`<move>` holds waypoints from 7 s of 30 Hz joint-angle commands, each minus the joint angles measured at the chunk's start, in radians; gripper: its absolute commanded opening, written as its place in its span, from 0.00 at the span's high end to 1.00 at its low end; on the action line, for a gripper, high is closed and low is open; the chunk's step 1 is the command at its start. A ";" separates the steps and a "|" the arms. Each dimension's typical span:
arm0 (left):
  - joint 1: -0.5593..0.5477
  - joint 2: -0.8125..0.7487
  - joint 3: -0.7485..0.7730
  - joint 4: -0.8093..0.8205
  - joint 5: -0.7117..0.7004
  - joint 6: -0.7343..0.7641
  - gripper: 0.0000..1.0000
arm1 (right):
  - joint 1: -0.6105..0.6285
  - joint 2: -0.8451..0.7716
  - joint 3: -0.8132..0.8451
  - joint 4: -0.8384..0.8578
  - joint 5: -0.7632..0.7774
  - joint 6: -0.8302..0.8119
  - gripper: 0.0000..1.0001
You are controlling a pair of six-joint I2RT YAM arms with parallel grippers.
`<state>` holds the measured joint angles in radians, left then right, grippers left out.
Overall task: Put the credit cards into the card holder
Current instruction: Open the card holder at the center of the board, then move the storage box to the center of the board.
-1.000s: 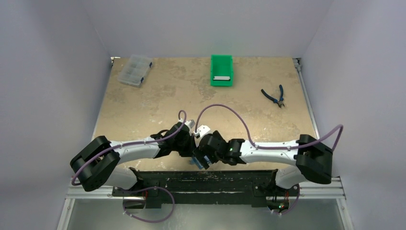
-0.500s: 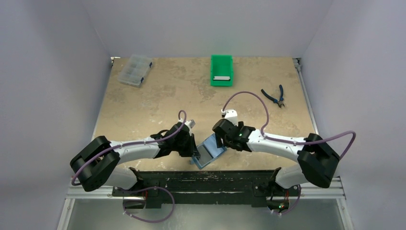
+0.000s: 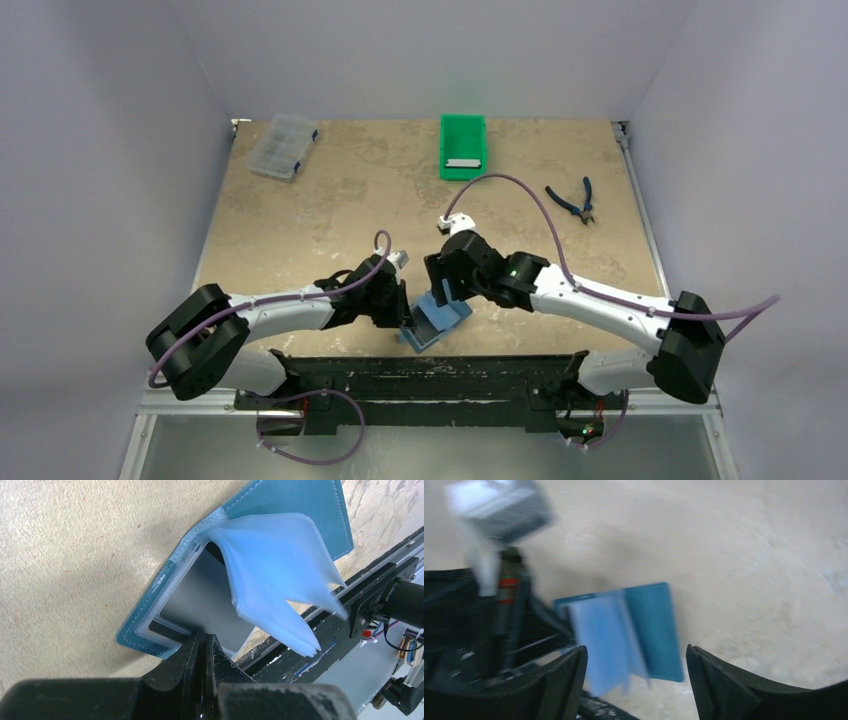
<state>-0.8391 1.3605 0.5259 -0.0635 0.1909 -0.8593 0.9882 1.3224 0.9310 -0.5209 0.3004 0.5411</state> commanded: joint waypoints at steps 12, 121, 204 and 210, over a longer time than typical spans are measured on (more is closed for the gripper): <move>0.000 0.016 -0.009 -0.056 -0.048 0.035 1.00 | 0.235 0.122 -0.044 0.287 -0.112 -0.045 0.92; 0.558 -0.122 0.606 -0.071 0.245 0.287 0.37 | -0.712 0.358 0.493 0.369 -1.088 -1.383 0.01; 0.629 -0.018 0.511 0.041 0.416 0.232 0.43 | -0.657 1.027 1.135 -0.047 -0.770 -1.619 0.34; 0.629 -0.020 0.510 0.048 0.423 0.229 0.43 | -0.657 0.992 1.096 -0.047 -0.767 -1.629 0.35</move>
<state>-0.2169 1.3575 1.0462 -0.0677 0.5930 -0.6186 0.3271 2.4004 2.0537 -0.5461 -0.4637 -1.0790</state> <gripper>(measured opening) 0.572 0.652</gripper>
